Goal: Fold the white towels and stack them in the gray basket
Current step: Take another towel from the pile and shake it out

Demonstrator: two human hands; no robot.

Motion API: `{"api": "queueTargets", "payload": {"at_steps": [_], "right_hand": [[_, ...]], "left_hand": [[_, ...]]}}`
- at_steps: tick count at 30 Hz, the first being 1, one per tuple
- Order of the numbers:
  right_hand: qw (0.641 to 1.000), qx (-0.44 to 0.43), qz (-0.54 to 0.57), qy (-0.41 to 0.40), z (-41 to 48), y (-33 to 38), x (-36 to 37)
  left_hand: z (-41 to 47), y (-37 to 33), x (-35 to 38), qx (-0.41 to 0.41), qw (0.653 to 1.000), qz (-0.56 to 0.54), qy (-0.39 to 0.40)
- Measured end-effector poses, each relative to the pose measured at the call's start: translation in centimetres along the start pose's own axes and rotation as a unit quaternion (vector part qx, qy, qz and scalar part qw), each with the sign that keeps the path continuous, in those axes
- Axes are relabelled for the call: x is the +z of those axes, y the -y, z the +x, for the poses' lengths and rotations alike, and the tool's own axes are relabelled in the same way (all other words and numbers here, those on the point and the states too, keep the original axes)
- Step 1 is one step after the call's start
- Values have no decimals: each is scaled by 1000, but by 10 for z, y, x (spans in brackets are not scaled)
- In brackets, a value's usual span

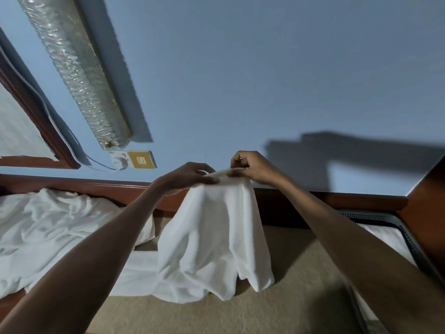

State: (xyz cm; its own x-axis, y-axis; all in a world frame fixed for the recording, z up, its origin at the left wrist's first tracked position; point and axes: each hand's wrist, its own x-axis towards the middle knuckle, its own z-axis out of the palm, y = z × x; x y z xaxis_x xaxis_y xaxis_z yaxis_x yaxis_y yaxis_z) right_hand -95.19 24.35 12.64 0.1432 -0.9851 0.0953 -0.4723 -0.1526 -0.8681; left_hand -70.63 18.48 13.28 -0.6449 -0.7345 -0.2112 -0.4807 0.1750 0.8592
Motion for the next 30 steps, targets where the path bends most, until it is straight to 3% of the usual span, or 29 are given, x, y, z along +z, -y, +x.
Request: {"api": "queueTargets", "payload": {"at_steps": [3,8,10,13,17,19,22,25,30], "right_hand": [[999,-18,-9,-34,0,-5,-14],[996,4,-54,-69,2,-19,-34],[991,25,-124,-34,6,-15,-32],[974,79,-193,91,3,7,-21],[973,83,-131,170,0,17,-1],[983,64,-72,154,-3,17,-2],[995,32,-29,93,-7,20,-17],[996,26,-28,84,-5,29,-28],[998,18,-39,47,4,35,-38]], "left_hand": [[-2,3,-1,4,1000,8,2],[-10,3,-5,-9,997,-80,4],[-7,-5,-7,-6,997,-80,-4],[-6,-19,-10,17,999,-48,-11],[-13,-35,-11,65,996,56,-35],[-18,-35,-16,59,995,79,-34],[-28,-28,-22,22,1000,-7,-16],[-32,-24,-25,16,997,-74,-23],[-37,-26,-34,27,995,-62,-80]]}}
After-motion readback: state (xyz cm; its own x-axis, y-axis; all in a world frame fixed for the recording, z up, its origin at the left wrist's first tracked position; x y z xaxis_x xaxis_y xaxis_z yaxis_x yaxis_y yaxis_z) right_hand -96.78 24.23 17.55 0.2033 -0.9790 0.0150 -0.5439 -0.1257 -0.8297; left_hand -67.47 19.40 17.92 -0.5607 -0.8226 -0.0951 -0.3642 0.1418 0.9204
